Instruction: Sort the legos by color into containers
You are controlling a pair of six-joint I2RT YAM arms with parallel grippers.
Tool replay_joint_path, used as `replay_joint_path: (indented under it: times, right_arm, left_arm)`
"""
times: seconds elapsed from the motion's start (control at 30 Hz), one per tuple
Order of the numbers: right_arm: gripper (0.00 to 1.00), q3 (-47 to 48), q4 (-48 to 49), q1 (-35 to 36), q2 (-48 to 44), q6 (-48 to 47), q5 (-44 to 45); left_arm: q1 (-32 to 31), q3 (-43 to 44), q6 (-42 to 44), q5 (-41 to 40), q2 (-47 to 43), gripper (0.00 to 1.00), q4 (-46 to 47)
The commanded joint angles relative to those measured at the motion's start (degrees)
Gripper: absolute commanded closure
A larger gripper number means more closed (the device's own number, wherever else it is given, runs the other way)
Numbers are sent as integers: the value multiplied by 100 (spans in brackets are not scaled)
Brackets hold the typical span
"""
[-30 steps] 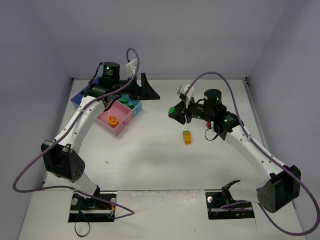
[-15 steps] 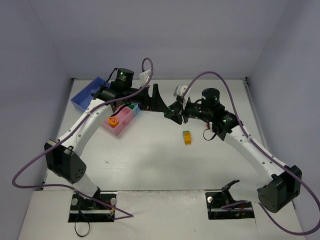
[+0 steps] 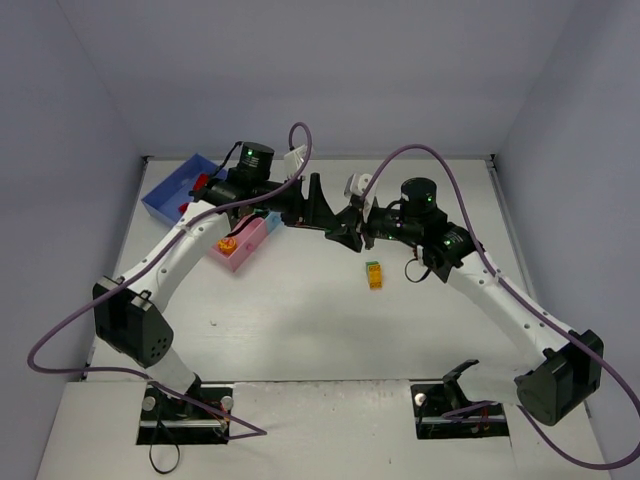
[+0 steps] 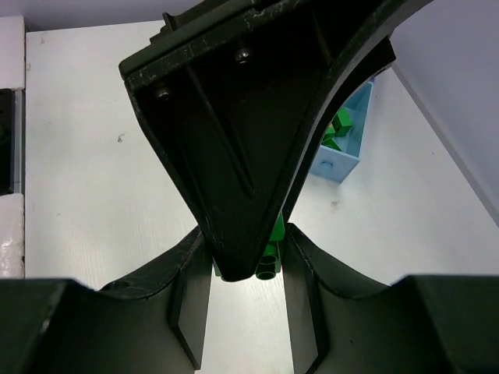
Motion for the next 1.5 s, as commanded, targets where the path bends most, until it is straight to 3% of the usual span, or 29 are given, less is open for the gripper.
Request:
replay_joint_path:
  times: [0.0, 0.13, 0.2, 0.33, 0.37, 0.43, 0.5, 0.57, 0.77, 0.97, 1.0, 1.37, 1.47]
  right_arm:
    - [92, 100, 656, 35, -128, -14, -91]
    - [92, 83, 709, 35, -102, -5, -55]
    - [92, 91, 735, 35, -67, 4, -55]
    - [91, 118, 806, 44, 21, 21, -21]
    - [91, 118, 806, 35, 30, 21, -3]
    - [79, 127, 797, 35, 65, 74, 120]
    - [50, 127, 797, 35, 65, 162, 252]
    - [43, 118, 771, 35, 74, 267, 497]
    - [35, -31, 639, -18, -31, 645, 1157]
    - [34, -268, 551, -184, -233, 1093, 1578]
    - [34, -356, 551, -211, -277, 1259, 1797]
    - [32, -1007, 138, -967, -603, 2946, 3624]
    - [31, -1077, -143, -1037, -559, 3421, 4179]
  left_arm:
    - [-58, 115, -152, -22, -36, 36, 436]
    - [-75, 133, -152, -66, -62, 64, 445]
    - [-102, 142, -143, -48, -62, 67, 454]
    - [-155, 89, -143, 5, -80, 84, 542]
    - [-155, 72, -134, 5, -97, 86, 559]
    - [-155, 54, -91, -65, -132, 88, 551]
    - [-120, 54, 41, -275, -150, 88, 411]
    - [-85, 115, 252, -460, -141, 88, 252]
    - [275, 300, 770, -1199, -1, 88, -205]
    - [592, 414, 893, -1401, 280, 88, -65]
    - [584, 405, 903, -1419, 324, 87, -39]
    - [250, -649, 789, -1998, 465, 36, 1050]
    - [-109, -510, 570, -2525, 727, 31, 1322]
